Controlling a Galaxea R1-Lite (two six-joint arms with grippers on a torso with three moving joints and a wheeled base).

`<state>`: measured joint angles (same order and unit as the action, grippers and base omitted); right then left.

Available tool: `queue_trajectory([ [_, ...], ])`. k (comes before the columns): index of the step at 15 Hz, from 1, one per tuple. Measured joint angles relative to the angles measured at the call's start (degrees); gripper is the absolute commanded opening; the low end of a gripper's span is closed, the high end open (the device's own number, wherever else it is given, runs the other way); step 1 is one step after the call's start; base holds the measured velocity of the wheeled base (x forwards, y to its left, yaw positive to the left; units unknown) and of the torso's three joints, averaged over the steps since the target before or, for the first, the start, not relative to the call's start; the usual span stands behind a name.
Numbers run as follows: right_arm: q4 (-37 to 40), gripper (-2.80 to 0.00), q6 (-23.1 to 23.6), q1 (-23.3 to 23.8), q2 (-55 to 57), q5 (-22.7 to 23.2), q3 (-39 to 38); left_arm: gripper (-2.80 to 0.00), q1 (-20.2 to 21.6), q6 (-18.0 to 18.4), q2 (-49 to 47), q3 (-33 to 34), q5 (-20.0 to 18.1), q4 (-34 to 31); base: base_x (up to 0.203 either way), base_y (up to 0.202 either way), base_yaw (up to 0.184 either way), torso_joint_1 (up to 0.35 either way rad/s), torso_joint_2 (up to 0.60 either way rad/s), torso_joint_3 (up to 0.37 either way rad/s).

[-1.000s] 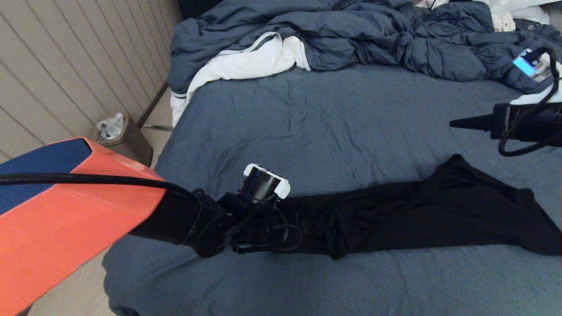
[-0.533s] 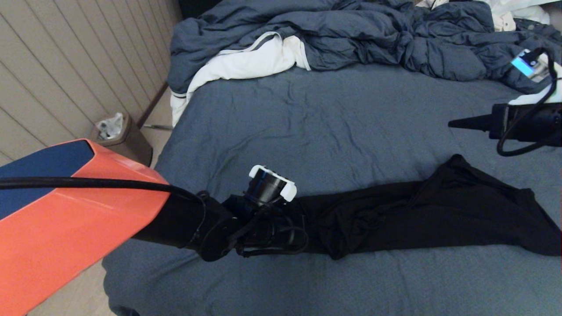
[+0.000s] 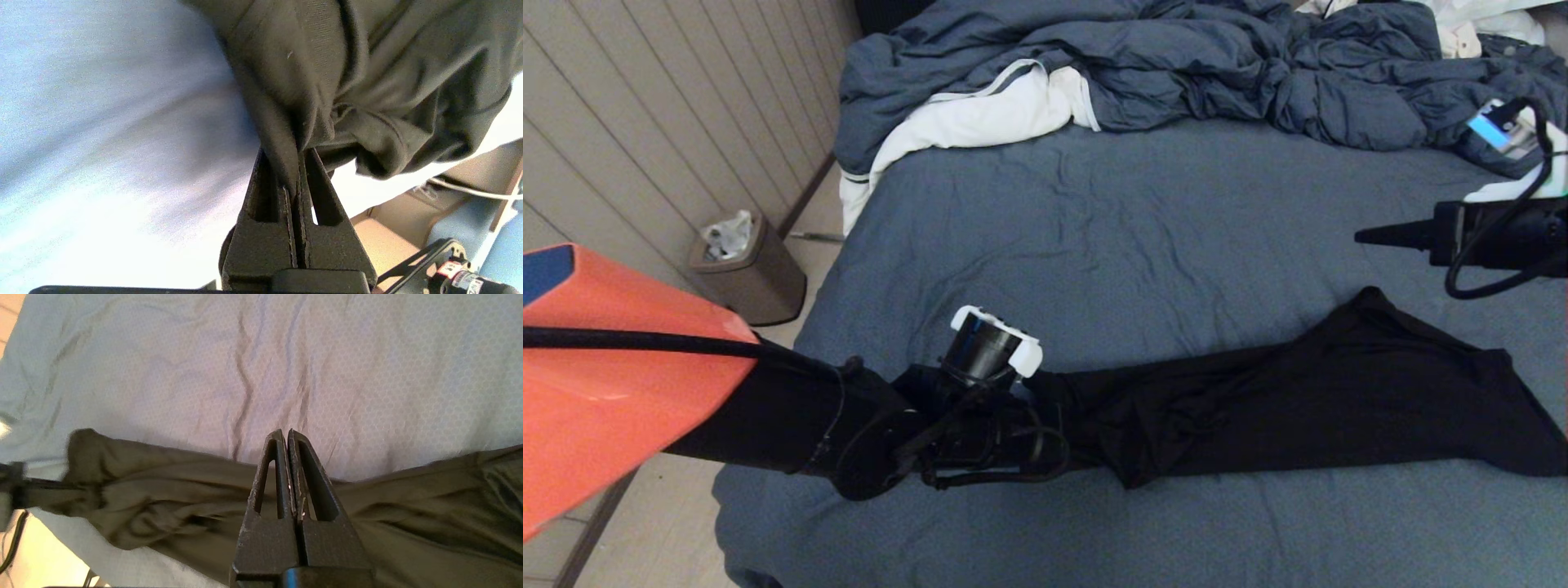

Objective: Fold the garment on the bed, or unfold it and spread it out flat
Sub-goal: Unford the black T-shirt

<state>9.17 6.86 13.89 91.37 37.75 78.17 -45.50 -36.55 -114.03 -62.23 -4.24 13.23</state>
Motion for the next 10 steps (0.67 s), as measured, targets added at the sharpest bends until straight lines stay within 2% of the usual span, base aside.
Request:
queue_trajectory([
  [5, 0.0, -2.8, 0.0, 0.0, 0.3, 0.0, 0.0, -2.8, 8.0, 2.4, 9.2, 13.8, -0.3, 1.4, 0.0, 0.0, 0.0, 0.0, 0.0, 0.0],
  [7, 0.0, -2.8, 0.0, -0.1, 0.5, 0.0, -0.1, -2.8, 13.3, 3.6, 12.4, 20.5, -1.6, 4.2, 0.0, 0.0, 0.0, 0.0, 0.0, 0.0],
  [10, 0.0, -2.8, 0.0, -0.2, 0.6, 0.0, -0.3, -2.8, 21.5, 4.9, 14.8, 26.9, -3.8, 9.9, 0.0, 0.0, 0.0, 0.0, 0.0, 0.0],
])
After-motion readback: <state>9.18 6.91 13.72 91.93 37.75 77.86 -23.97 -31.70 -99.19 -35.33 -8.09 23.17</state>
